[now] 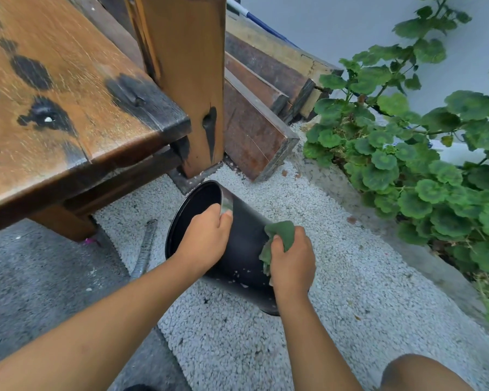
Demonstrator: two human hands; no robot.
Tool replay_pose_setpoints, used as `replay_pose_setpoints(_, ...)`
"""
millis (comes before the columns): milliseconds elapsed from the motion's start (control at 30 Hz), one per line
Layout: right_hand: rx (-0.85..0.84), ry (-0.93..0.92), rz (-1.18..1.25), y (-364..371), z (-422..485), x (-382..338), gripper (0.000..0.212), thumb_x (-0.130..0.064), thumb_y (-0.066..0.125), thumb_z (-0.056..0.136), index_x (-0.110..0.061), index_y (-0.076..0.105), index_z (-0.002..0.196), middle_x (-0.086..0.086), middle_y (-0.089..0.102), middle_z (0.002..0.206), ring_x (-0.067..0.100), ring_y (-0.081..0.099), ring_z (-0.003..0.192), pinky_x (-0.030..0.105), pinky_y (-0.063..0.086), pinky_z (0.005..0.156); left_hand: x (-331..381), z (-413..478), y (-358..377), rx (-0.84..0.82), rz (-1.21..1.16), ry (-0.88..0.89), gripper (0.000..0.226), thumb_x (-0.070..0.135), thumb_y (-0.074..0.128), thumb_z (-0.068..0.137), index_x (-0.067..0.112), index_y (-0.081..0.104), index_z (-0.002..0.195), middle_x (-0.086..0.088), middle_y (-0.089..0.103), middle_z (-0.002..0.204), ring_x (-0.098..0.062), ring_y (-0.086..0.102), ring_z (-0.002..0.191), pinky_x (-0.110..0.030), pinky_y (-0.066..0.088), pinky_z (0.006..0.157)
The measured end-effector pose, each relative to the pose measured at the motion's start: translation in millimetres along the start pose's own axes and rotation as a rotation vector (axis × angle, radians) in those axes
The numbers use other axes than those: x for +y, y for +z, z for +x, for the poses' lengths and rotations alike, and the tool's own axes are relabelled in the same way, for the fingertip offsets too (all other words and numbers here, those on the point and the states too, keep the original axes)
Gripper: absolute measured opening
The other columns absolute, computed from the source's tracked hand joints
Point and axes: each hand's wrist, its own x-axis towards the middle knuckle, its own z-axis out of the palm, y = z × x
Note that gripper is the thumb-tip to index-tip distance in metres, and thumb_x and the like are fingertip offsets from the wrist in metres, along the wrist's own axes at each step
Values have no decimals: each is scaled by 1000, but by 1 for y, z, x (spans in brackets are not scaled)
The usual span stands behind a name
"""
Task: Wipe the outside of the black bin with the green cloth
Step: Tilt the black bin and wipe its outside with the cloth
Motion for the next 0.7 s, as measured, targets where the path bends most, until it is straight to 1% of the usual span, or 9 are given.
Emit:
replay_pose_setpoints(133, -12, 116, -34, -8, 9, 35, 11, -32, 58, 99, -21, 56, 98, 1, 64, 91, 24, 63, 77, 38, 52, 63, 7, 3, 1, -42, 11, 8, 40, 35, 39, 102, 17, 31, 67, 2, 38, 61, -14, 34, 53, -32, 26, 49)
replay_pose_setpoints(200, -2, 168, -63, -11, 8, 54, 13, -31, 58, 99, -18, 56, 101, 4, 64, 92, 26, 63, 77, 38, 52, 63, 10, 6, 0, -64, 9, 15, 41, 35, 40, 102, 16, 31, 68, 1, 37, 62, -14, 33, 55, -33, 25, 49)
replay_pose_setpoints(300, 4, 202, -112, -11, 2, 73, 13, -30, 58, 100, -18, 54, 100, 4, 63, 92, 25, 62, 76, 36, 47, 59, 18, 11, 2, -117, 41, 35, 41, 36, 40, 102, 15, 32, 68, 1, 38, 62, -16, 35, 55, -34, 25, 49)
replay_pose_setpoints(467, -2, 246, -74, -20, 4, 76, 14, -30, 59, 101, -17, 55, 103, 4, 63, 95, 25, 62, 78, 38, 52, 65, 34, 10, 10, -186, 49, 13, 41, 37, 38, 103, 17, 31, 68, 1, 38, 63, -17, 34, 55, -33, 24, 49)
replay_pose_setpoints(533, 24, 228, -26, -29, 3, 68, 14, -30, 60, 100, -17, 55, 101, 4, 63, 92, 26, 63, 78, 39, 53, 66, 38, 8, 11, -194, 13, -27, 40, 36, 37, 103, 16, 30, 69, 1, 36, 65, -16, 32, 57, -32, 25, 50)
replay_pose_setpoints(633, 73, 116, 95, -46, -4, 41, 11, -31, 62, 97, -27, 53, 92, -4, 63, 83, 17, 63, 71, 36, 52, 60, 50, 9, 12, -175, -44, -88, 39, 34, 38, 103, 17, 28, 69, 1, 34, 65, -16, 31, 56, -31, 26, 50)
replay_pose_setpoints(700, 80, 42, 185, -58, -14, 17, 11, -31, 64, 95, -32, 54, 90, -8, 63, 81, 12, 63, 71, 32, 47, 56, 61, 14, 9, -176, -110, -139, 39, 32, 40, 103, 17, 29, 69, 1, 32, 66, -17, 31, 56, -31, 26, 51)
